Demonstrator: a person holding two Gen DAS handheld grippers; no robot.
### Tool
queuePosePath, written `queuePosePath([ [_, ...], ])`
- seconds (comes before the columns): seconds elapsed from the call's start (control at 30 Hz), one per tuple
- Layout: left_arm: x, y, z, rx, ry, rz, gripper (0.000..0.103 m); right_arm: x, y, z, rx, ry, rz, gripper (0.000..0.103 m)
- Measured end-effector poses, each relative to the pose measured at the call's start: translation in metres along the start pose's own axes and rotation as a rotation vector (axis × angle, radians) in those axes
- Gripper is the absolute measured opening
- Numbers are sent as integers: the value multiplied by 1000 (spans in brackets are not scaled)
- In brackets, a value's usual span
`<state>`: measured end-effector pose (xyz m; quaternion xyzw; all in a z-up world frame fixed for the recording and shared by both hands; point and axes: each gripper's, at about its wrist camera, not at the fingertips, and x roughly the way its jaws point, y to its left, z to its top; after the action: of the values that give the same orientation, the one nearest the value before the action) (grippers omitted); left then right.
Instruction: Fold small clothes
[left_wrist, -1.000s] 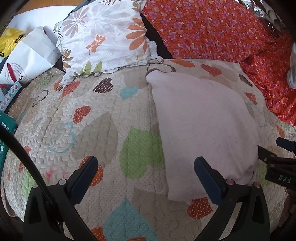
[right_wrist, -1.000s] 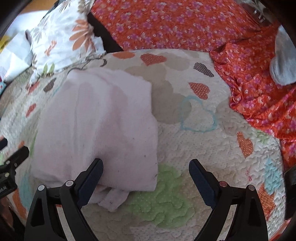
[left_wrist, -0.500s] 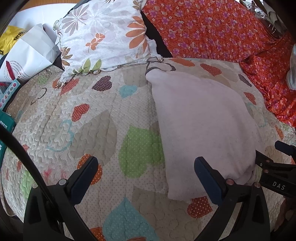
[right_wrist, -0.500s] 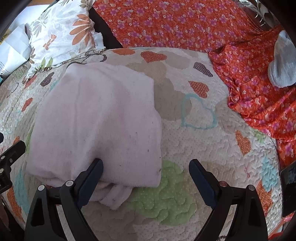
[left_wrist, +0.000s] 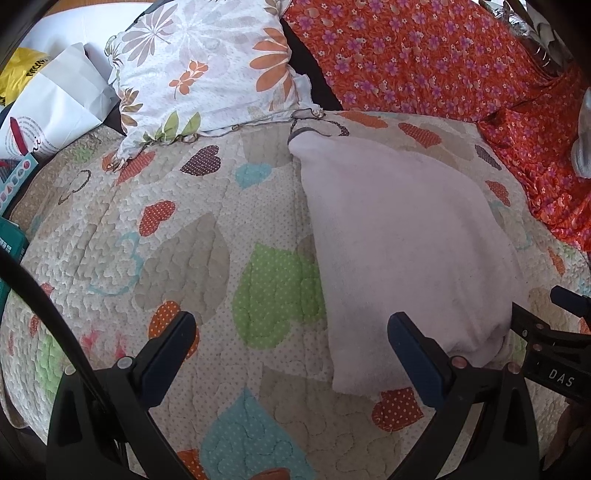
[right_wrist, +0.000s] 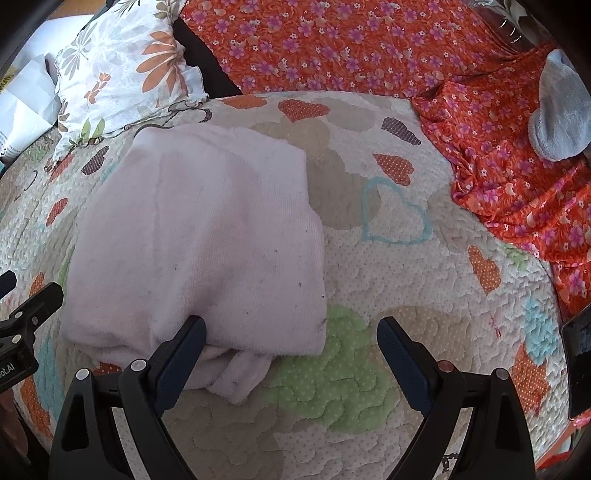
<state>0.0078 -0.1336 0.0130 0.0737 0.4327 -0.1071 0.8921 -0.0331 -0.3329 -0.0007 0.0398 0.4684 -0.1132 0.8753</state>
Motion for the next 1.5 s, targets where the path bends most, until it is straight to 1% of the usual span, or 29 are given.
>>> queuePosePath([
  [0.37, 2, 1, 1, -15, 18, -12, 103, -3, 1, -6, 6, 7, -2, 96],
  [0.7, 3, -3, -1, -5, 19, -11, 103, -5, 3, -4, -4, -12, -10, 96],
  [0.87, 4, -2, -1, -14, 24, -13, 103, -8, 6, -4, -18, -28, -24, 96],
  [1.0, 2, 2, 2, -27, 16, -12, 103, -10, 12, -4, -49, -41, -56, 96],
  [1.13, -2, 7, 4, -37, -6, 6, 103, -13, 18, -3, -87, -52, -90, 96],
  [1.23, -3, 8, 4, -28, -17, 23, 103, -15, 19, -4, -100, -57, -100, 96],
  [1.37, -2, 8, 2, -22, -15, 36, 103, -19, 21, -5, -113, -67, -110, 96],
  [1.5, 0, 9, 1, -14, -15, 60, 103, -25, 27, -5, -147, -98, -138, 96],
])
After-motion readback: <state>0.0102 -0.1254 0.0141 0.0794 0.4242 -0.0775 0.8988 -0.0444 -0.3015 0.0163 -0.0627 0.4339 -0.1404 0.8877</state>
